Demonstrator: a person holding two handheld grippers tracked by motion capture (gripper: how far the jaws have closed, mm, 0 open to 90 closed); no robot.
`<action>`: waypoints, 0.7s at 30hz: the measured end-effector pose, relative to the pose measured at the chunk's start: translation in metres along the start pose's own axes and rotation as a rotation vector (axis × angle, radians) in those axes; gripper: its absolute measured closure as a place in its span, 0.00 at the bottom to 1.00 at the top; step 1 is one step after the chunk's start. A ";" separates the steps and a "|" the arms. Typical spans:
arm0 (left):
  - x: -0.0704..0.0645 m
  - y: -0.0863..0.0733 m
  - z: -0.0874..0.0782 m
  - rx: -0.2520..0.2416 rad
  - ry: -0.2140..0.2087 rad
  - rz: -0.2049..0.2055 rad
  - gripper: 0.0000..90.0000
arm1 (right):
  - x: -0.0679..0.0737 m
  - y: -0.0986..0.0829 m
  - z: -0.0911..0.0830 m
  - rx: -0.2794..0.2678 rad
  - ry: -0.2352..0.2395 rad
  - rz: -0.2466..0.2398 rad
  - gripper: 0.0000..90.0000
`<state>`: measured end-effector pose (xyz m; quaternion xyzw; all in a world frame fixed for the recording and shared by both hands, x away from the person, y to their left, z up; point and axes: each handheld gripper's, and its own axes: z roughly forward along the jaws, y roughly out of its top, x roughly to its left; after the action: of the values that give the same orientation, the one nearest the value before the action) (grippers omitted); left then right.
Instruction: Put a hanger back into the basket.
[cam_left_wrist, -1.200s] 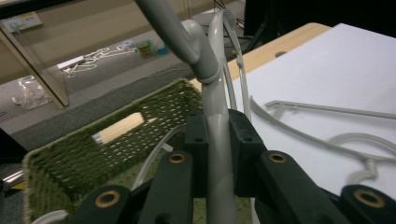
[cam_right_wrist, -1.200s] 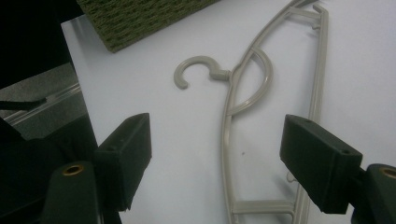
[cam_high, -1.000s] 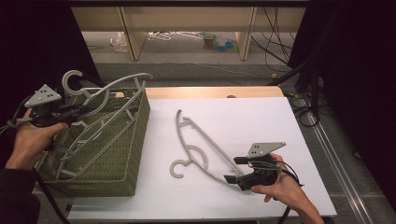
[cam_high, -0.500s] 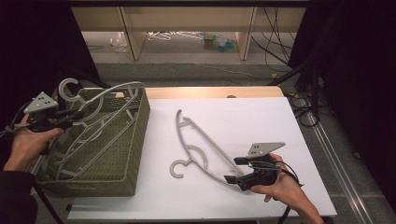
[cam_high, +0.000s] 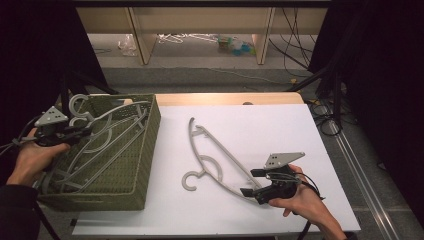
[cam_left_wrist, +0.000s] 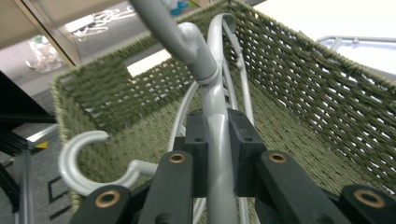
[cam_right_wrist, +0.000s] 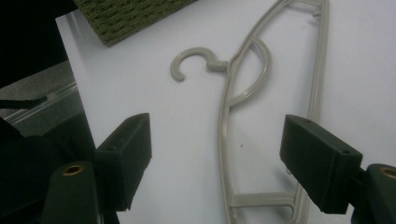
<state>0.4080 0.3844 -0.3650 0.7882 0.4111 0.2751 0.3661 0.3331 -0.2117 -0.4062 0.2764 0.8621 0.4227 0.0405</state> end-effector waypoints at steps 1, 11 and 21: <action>0.000 -0.002 0.002 0.027 -0.005 0.006 0.88 | 0.000 0.000 0.000 0.002 0.002 0.004 0.29; -0.001 -0.018 0.029 0.150 -0.002 0.020 0.88 | -0.001 -0.001 0.001 0.005 0.000 0.007 0.29; 0.009 -0.035 0.040 0.196 0.039 -0.035 0.88 | -0.002 -0.002 0.003 0.012 0.006 0.008 0.29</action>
<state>0.4260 0.3915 -0.4156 0.8073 0.4570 0.2424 0.2839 0.3346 -0.2114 -0.4105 0.2790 0.8637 0.4184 0.0345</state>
